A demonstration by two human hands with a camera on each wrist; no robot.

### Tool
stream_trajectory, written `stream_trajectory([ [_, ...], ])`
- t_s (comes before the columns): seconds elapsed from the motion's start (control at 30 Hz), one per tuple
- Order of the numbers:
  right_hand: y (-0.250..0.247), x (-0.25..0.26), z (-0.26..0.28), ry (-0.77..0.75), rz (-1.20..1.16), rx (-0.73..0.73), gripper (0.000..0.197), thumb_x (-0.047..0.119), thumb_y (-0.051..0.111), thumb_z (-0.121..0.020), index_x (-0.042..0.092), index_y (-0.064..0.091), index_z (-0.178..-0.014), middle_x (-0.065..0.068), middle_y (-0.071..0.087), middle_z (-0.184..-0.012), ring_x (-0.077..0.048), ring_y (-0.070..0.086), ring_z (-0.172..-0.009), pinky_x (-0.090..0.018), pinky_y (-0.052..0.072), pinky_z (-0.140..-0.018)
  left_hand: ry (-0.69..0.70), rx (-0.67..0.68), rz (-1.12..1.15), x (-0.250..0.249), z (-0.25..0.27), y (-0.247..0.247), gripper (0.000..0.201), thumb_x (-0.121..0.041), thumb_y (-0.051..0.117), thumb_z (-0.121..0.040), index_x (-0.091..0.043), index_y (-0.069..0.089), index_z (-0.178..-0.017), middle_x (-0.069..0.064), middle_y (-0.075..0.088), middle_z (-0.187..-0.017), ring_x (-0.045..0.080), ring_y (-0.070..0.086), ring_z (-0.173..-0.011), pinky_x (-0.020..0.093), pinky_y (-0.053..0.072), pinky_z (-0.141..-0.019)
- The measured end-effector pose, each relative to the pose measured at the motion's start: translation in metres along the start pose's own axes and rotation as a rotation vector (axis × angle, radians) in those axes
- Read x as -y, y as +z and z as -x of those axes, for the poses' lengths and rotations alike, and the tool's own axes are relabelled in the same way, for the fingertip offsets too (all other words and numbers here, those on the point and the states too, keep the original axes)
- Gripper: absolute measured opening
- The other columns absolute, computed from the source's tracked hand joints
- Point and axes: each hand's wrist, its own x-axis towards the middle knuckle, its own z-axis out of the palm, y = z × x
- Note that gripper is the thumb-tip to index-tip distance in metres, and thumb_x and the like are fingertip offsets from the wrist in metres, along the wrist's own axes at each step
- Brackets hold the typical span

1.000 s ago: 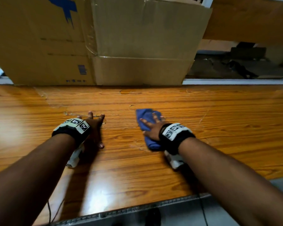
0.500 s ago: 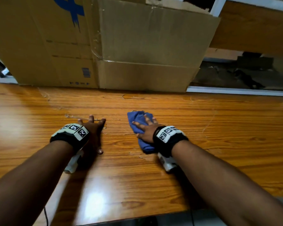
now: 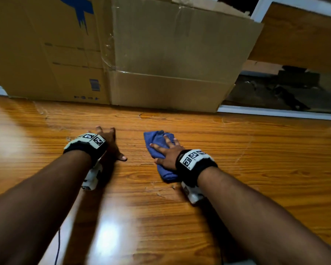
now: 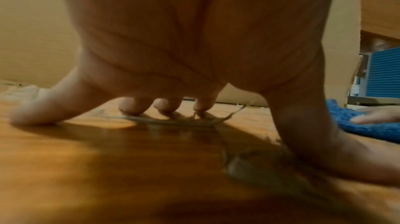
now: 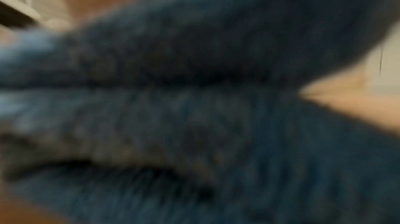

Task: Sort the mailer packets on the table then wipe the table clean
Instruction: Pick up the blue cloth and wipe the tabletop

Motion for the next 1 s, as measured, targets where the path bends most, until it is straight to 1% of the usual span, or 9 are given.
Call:
stream_trajectory([
  [0.1,-0.006,-0.059,-0.018,0.204,-0.041,-0.003,0.072,0.075,0.026,-0.083,0.056,-0.007,-0.144,-0.004,-0.025,-0.158,-0.036,-0.017,-0.145,-0.055,-0.001,-0.117,-0.001,-0.003,0.007,-0.002,-0.001,0.000,0.143,-0.072,0.080,-0.046,-0.032,-0.009,-0.151,0.021,-0.018,-0.156,0.053,-0.007,-0.140,0.064,0.011,-0.113],
  [0.23,-0.022,-0.072,-0.020,0.369,-0.091,0.007,0.063,0.062,0.023,-0.095,0.046,-0.005,-0.149,-0.008,-0.026,-0.157,-0.044,-0.013,-0.144,-0.059,-0.001,-0.116,0.050,0.023,0.018,0.003,-0.016,0.003,0.166,-0.084,0.072,-0.010,-0.028,0.005,-0.151,0.032,-0.003,-0.154,0.053,-0.008,-0.140,0.071,0.005,-0.109],
  [0.37,-0.029,0.003,-0.038,0.167,-0.065,-0.021,0.066,0.062,0.029,-0.094,0.045,-0.003,-0.149,-0.012,-0.026,-0.156,-0.047,-0.019,-0.141,-0.060,-0.004,-0.115,0.054,-0.018,0.021,-0.001,-0.011,-0.001,0.150,-0.071,0.083,-0.032,-0.022,0.007,-0.152,0.034,-0.006,-0.153,0.053,-0.002,-0.140,0.067,0.003,-0.111],
  [0.47,-0.032,0.037,-0.033,-0.013,-0.026,-0.002,0.062,0.058,0.031,-0.097,0.046,0.000,-0.150,-0.009,-0.023,-0.158,-0.042,-0.018,-0.143,-0.054,-0.004,-0.116,0.043,-0.024,0.012,0.001,-0.014,0.003,0.156,-0.076,0.080,-0.023,-0.027,0.005,-0.151,0.031,-0.006,-0.154,0.054,0.003,-0.140,0.066,0.006,-0.112],
  [0.53,-0.033,0.021,-0.038,-0.093,0.016,-0.007,0.061,0.060,0.029,-0.097,0.047,0.001,-0.149,-0.007,-0.018,-0.159,-0.038,-0.015,-0.145,-0.052,-0.004,-0.118,0.045,-0.019,0.012,0.001,-0.019,0.004,0.163,-0.081,0.074,-0.013,-0.031,0.003,-0.151,0.030,-0.007,-0.154,0.056,0.004,-0.139,0.069,0.009,-0.110],
  [0.63,-0.038,-0.031,-0.048,0.115,0.012,-0.019,0.069,0.071,0.019,-0.089,0.047,-0.005,-0.148,-0.006,-0.017,-0.160,-0.037,-0.015,-0.145,-0.055,-0.002,-0.117,0.067,-0.004,0.025,0.005,-0.024,0.006,0.168,-0.083,0.070,-0.005,-0.033,0.001,-0.151,0.029,-0.009,-0.154,0.056,0.001,-0.139,0.070,0.010,-0.109],
  [0.73,-0.050,-0.055,-0.036,0.288,0.005,-0.031,0.054,0.049,0.020,-0.102,0.039,0.001,-0.152,-0.003,-0.020,-0.159,-0.043,-0.013,-0.144,-0.057,-0.003,-0.116,0.074,-0.011,0.021,0.004,-0.029,0.009,0.174,-0.085,0.064,0.006,-0.035,0.003,-0.150,0.029,-0.009,-0.155,0.055,0.002,-0.139,0.071,0.010,-0.108],
  [0.83,-0.054,-0.019,-0.042,0.209,-0.017,-0.039,0.058,0.051,0.023,-0.101,0.038,-0.001,-0.152,-0.011,-0.025,-0.157,-0.046,-0.018,-0.142,-0.059,-0.005,-0.113,0.062,-0.013,0.031,0.004,-0.027,0.007,0.171,-0.082,0.069,0.001,-0.035,0.004,-0.150,0.028,-0.010,-0.155,0.056,0.001,-0.139,0.072,0.010,-0.108],
  [1.0,-0.051,0.046,-0.058,-0.094,0.021,-0.003,0.058,0.057,0.030,-0.097,0.048,0.005,-0.149,-0.002,-0.020,-0.159,-0.040,-0.017,-0.144,-0.054,-0.005,-0.115,0.060,-0.008,0.045,0.003,-0.019,0.004,0.162,-0.078,0.077,-0.015,-0.034,0.002,-0.151,0.028,-0.013,-0.154,0.056,0.000,-0.139,0.069,0.008,-0.110],
])
